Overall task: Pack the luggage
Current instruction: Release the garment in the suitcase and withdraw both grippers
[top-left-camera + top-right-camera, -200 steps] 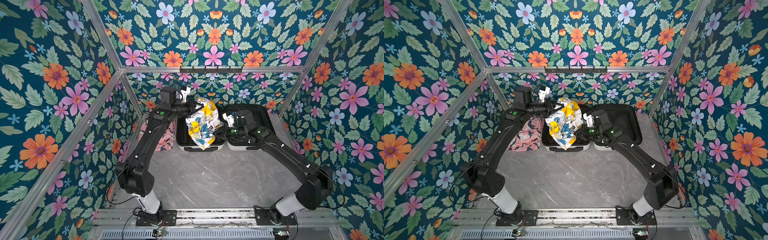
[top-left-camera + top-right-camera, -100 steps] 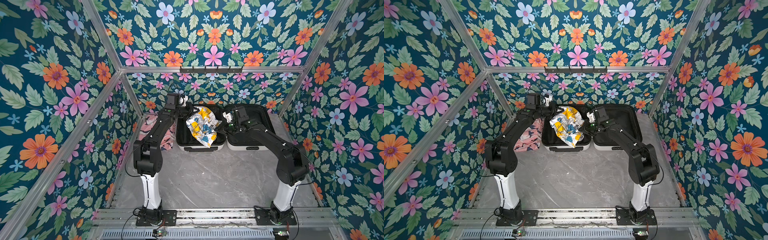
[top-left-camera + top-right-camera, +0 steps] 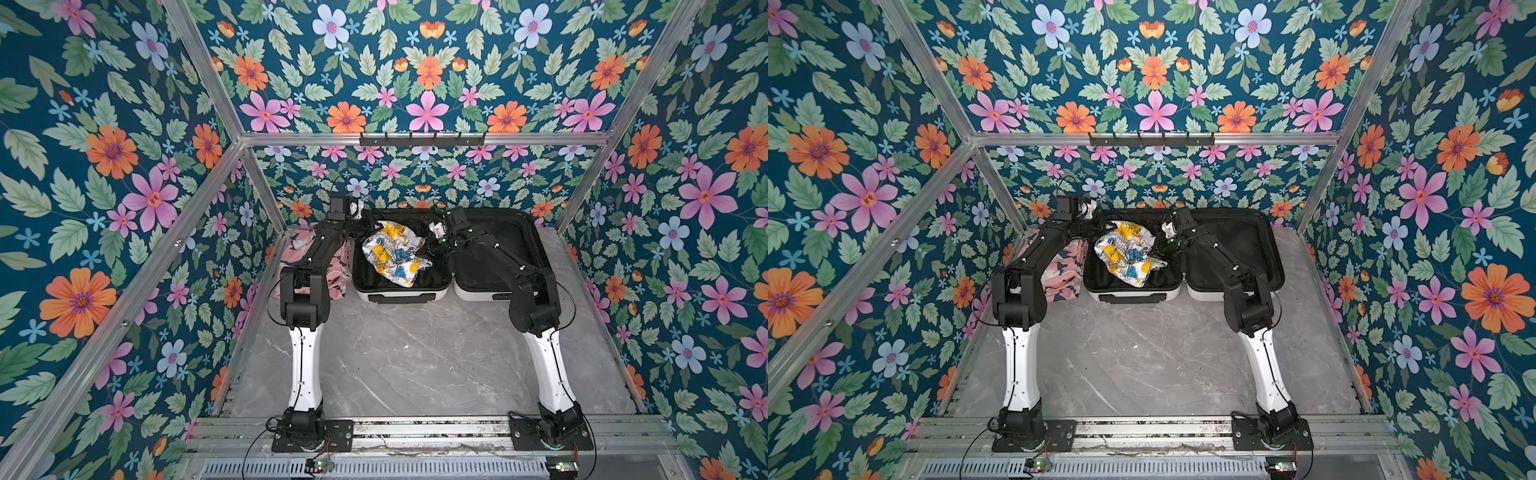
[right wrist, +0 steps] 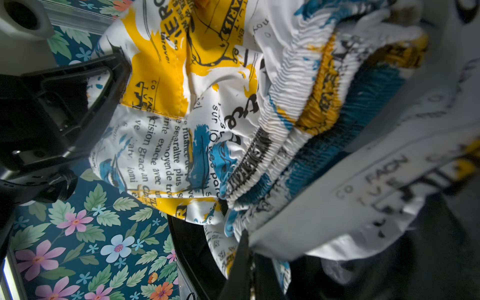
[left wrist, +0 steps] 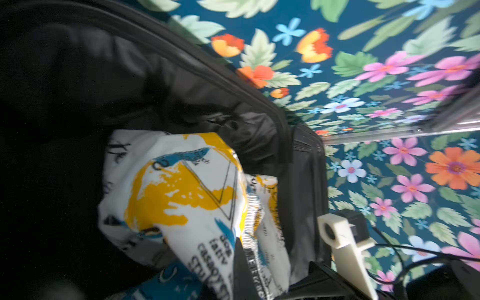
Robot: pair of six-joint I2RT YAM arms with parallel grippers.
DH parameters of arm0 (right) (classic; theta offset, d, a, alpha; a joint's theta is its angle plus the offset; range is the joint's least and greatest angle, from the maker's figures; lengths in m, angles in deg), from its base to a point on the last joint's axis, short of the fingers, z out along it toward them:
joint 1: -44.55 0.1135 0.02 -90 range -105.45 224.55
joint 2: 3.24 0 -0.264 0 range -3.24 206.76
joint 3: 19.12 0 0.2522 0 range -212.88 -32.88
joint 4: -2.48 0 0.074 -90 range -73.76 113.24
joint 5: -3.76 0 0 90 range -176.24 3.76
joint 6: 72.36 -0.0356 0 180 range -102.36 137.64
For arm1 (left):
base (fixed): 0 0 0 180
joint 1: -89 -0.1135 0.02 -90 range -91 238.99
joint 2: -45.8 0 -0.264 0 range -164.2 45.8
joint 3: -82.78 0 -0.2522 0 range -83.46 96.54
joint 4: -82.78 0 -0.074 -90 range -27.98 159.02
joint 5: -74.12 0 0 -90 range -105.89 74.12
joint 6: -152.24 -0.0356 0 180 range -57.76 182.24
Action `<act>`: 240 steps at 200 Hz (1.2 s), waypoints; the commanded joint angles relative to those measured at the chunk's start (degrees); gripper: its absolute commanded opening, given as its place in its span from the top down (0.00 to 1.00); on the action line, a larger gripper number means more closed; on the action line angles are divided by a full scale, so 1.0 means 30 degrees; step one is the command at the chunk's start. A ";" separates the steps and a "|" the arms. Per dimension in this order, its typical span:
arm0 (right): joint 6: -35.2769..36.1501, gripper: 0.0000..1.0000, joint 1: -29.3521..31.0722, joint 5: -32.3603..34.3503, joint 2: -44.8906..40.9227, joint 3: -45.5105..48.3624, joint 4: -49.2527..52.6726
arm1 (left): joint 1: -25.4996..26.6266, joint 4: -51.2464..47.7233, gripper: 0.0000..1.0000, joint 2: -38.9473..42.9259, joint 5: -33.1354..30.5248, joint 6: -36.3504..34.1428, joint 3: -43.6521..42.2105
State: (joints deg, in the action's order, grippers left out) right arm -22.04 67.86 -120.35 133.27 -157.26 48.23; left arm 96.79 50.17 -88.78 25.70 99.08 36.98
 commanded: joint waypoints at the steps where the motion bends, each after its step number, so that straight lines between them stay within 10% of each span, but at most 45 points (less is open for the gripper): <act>1: 0.0500 1.00 0.0044 0.0466 0.1047 -0.1482 0.2429 | -0.0078 -0.1408 1.00 -0.0520 -0.1119 -0.1908 0.0736; 26: 0.0561 1.00 0.0036 0.1203 0.1931 -0.2599 0.3621 | -0.0078 -0.2519 0.99 -0.1058 -0.2235 -0.2817 0.1200; 61: 0.0584 0.76 0.0042 0.1875 0.2234 -0.3565 0.4451 | -0.0078 -0.3383 0.48 -0.0871 -0.3332 -0.3558 0.1425; 157: 0.1782 0.41 0.0881 0.4162 -0.2506 -0.1800 0.4048 | -0.0630 -0.5004 0.34 0.6746 -0.8397 -0.3318 -0.2609; 240: 0.3618 0.30 0.4351 0.3036 -0.3353 -0.1666 0.5221 | -0.8255 -0.2917 0.29 0.9715 -1.1008 0.0347 -1.1371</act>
State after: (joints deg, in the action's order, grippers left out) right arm -13.19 79.60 -108.86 123.76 -163.44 62.41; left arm 75.45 38.65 -58.40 -4.60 96.91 3.76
